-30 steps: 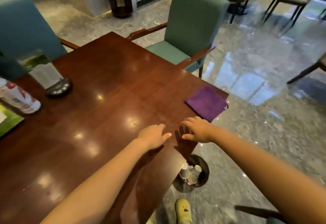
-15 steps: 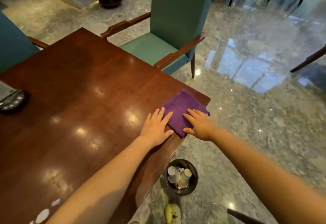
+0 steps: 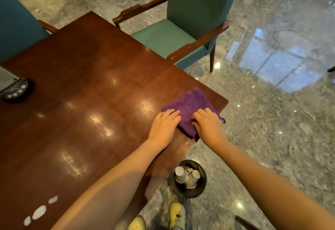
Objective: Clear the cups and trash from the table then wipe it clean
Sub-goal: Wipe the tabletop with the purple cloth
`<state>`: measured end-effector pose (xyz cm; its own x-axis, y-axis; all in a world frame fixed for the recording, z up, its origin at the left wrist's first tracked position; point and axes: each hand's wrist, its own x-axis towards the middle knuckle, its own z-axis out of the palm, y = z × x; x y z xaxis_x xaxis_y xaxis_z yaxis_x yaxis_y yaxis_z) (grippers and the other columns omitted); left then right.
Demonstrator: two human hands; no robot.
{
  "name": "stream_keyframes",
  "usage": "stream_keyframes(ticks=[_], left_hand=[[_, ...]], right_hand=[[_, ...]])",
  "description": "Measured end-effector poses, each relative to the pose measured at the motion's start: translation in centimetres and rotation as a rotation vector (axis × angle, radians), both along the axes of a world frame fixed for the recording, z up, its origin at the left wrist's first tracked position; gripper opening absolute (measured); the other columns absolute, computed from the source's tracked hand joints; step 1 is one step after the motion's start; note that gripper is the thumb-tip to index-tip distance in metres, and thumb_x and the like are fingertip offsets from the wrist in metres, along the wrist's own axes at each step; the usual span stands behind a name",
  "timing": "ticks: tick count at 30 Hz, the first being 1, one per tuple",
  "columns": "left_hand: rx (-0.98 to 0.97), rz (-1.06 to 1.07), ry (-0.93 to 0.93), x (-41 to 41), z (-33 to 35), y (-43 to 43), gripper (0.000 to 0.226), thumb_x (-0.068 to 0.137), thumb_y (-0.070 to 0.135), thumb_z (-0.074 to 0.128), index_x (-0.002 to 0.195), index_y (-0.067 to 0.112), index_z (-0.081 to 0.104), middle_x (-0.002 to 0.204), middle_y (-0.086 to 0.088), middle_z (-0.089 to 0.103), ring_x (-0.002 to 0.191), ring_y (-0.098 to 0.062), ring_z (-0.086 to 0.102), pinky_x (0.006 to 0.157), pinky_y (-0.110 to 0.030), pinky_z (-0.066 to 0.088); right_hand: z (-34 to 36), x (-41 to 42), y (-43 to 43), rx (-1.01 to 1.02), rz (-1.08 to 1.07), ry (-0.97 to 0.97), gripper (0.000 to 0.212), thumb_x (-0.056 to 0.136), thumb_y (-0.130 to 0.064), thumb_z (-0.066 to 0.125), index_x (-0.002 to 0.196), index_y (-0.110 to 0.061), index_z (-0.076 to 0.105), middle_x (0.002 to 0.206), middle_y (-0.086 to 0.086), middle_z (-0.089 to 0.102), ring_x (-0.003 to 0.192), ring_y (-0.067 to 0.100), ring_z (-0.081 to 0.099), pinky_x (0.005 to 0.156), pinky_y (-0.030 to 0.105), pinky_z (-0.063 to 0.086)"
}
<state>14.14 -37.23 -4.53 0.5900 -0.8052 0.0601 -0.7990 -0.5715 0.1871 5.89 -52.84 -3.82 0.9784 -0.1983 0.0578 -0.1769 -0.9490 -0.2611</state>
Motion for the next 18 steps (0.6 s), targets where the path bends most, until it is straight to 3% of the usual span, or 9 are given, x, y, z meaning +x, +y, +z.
stream_keyframes(ticks=[4, 7, 9, 12, 13, 16, 18], left_hand=[[-0.095, 0.036, 0.089, 0.7, 0.8, 2.5, 0.026, 0.077, 0.001, 0.063, 0.103, 0.006, 0.064, 0.117, -0.010, 0.066, 0.117, -0.030, 0.056, 0.089, -0.041, 0.051], [-0.227, 0.056, 0.085, 1.4, 2.7, 5.2, 0.026, 0.086, 0.004, 0.049, 0.109, 0.001, 0.061, 0.123, -0.014, 0.061, 0.125, -0.025, 0.043, 0.102, -0.035, 0.039], [-0.283, 0.074, -0.016, 2.1, 4.7, 7.0, 0.027, 0.085, 0.011, 0.043, 0.101, 0.002, 0.062, 0.107, -0.016, 0.066, 0.110, -0.020, 0.044, 0.095, -0.031, 0.034], [-0.276, 0.177, -0.195, 3.1, 7.9, 10.1, 0.021, 0.084, 0.018, 0.043, 0.093, 0.012, 0.061, 0.089, -0.005, 0.065, 0.091, -0.018, 0.044, 0.078, -0.030, 0.032], [-0.256, 0.201, -0.221, 3.3, 8.8, 11.3, 0.021, 0.084, 0.020, 0.043, 0.093, 0.014, 0.061, 0.087, -0.002, 0.064, 0.090, -0.017, 0.043, 0.077, -0.030, 0.030], [-0.182, 0.261, -0.208, 3.6, 10.9, 15.6, 0.023, 0.085, 0.026, 0.041, 0.094, 0.018, 0.061, 0.087, 0.001, 0.064, 0.090, -0.019, 0.049, 0.076, -0.032, 0.028], [-0.123, 0.326, -0.184, 3.7, 12.1, 19.1, 0.026, 0.086, 0.030, 0.041, 0.097, 0.020, 0.063, 0.088, 0.001, 0.065, 0.091, -0.022, 0.055, 0.076, -0.033, 0.026]], right_hand=[[0.2, 1.2, 2.3, 0.130, 0.045, -0.008, 0.013, 0.077, -0.020, 0.065, 0.084, -0.011, 0.060, 0.087, 0.006, 0.060, 0.082, 0.030, 0.055, 0.068, 0.038, 0.042], [1.4, 3.0, 4.9, 0.411, 0.179, 0.028, 0.044, 0.076, -0.030, 0.047, 0.114, -0.009, 0.054, 0.117, 0.007, 0.056, 0.110, 0.025, 0.050, 0.093, 0.030, 0.036], [3.3, 4.0, 7.3, 0.745, 0.187, 0.118, 0.049, 0.087, -0.023, 0.042, 0.134, -0.013, 0.042, 0.134, 0.000, 0.045, 0.125, 0.015, 0.041, 0.101, 0.019, 0.028], [5.6, 4.3, 10.9, 1.073, 0.168, 0.195, 0.039, 0.099, -0.016, 0.036, 0.138, -0.019, 0.037, 0.134, -0.004, 0.043, 0.127, 0.008, 0.038, 0.090, -0.001, 0.031], [6.2, 4.4, 12.2, 1.116, 0.181, 0.195, 0.040, 0.099, -0.018, 0.037, 0.139, -0.019, 0.037, 0.134, -0.004, 0.044, 0.127, 0.008, 0.040, 0.089, -0.003, 0.032], [8.2, 5.4, 16.2, 1.107, 0.237, 0.129, 0.044, 0.091, -0.026, 0.054, 0.134, -0.024, 0.042, 0.125, -0.010, 0.052, 0.118, 0.007, 0.050, 0.093, 0.013, 0.039], [9.4, 6.6, 18.8, 1.012, 0.292, 0.063, 0.045, 0.088, -0.022, 0.061, 0.131, -0.018, 0.047, 0.120, -0.009, 0.054, 0.111, 0.006, 0.052, 0.086, 0.008, 0.039]])
